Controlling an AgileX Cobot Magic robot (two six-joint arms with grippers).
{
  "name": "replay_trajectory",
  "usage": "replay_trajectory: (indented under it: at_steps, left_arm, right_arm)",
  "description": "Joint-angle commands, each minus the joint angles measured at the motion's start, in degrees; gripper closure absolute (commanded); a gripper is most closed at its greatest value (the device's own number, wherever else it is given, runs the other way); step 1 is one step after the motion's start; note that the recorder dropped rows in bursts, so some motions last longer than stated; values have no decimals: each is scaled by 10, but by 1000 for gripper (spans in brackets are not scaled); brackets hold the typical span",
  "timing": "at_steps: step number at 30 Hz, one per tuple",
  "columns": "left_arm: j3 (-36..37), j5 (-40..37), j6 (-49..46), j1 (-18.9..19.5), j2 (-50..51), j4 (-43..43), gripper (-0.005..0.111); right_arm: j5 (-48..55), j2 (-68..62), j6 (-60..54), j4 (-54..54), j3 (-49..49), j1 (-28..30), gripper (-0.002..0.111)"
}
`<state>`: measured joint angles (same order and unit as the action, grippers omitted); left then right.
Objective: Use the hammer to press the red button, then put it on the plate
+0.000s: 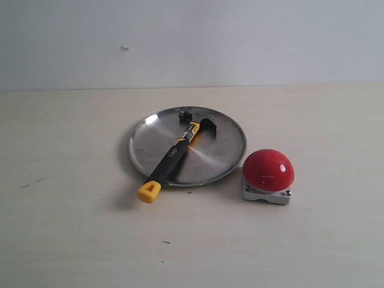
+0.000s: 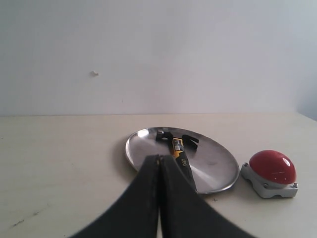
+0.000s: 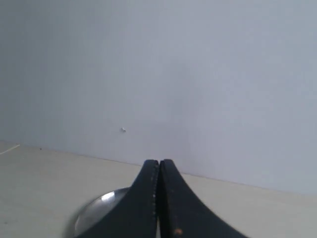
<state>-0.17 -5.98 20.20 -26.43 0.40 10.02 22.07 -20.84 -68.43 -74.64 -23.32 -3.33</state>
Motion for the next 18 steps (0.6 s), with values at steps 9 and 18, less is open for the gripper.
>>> replay_trajectory:
  at_steps: [9, 18]
  left_arm:
    - [2, 1, -3, 1, -4, -4, 107]
    - [2, 1, -3, 1, -4, -4, 107]
  right_arm:
    - [-21, 167, 720, 721, 79, 44, 108]
    - [-34, 208, 931, 906, 210, 44, 108]
